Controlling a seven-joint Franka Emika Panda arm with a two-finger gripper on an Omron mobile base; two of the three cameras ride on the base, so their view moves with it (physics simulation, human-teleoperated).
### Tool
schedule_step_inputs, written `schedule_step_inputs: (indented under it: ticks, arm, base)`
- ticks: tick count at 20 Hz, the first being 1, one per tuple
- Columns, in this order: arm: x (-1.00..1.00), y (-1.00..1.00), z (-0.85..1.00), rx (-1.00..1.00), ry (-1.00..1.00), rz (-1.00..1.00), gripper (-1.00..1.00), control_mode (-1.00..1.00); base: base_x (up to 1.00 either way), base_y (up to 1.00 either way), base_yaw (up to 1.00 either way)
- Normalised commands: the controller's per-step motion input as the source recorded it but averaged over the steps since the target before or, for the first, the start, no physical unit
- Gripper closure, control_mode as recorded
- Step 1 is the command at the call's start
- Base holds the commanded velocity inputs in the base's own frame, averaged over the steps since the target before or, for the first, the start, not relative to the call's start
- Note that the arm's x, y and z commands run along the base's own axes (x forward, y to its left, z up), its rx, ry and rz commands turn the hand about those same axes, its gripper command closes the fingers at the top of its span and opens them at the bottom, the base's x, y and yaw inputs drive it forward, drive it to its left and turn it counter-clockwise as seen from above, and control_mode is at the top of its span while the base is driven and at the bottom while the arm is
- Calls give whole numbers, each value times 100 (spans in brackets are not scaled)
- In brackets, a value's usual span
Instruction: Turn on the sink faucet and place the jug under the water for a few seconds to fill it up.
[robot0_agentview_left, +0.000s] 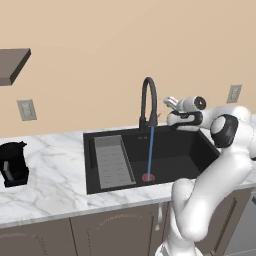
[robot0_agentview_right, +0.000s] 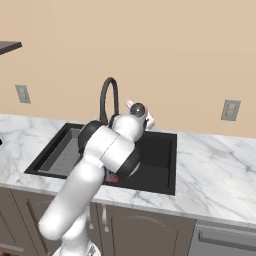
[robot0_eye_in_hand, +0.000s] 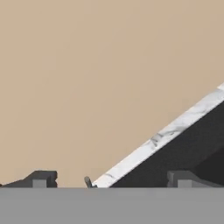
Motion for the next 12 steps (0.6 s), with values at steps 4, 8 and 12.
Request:
schedule_step_inputs:
  ticks: [4, 8, 12]
  arm:
    - [-97, -12, 55, 0, -6, 0, -100, -100]
    - [-100, 2, 72, -2, -13, 0, -100, -100]
    - [-100, 30, 92, -11, -15, 0, -100, -100]
  base:
    - [0, 0, 0]
    - [0, 0, 0]
    - [0, 0, 0]
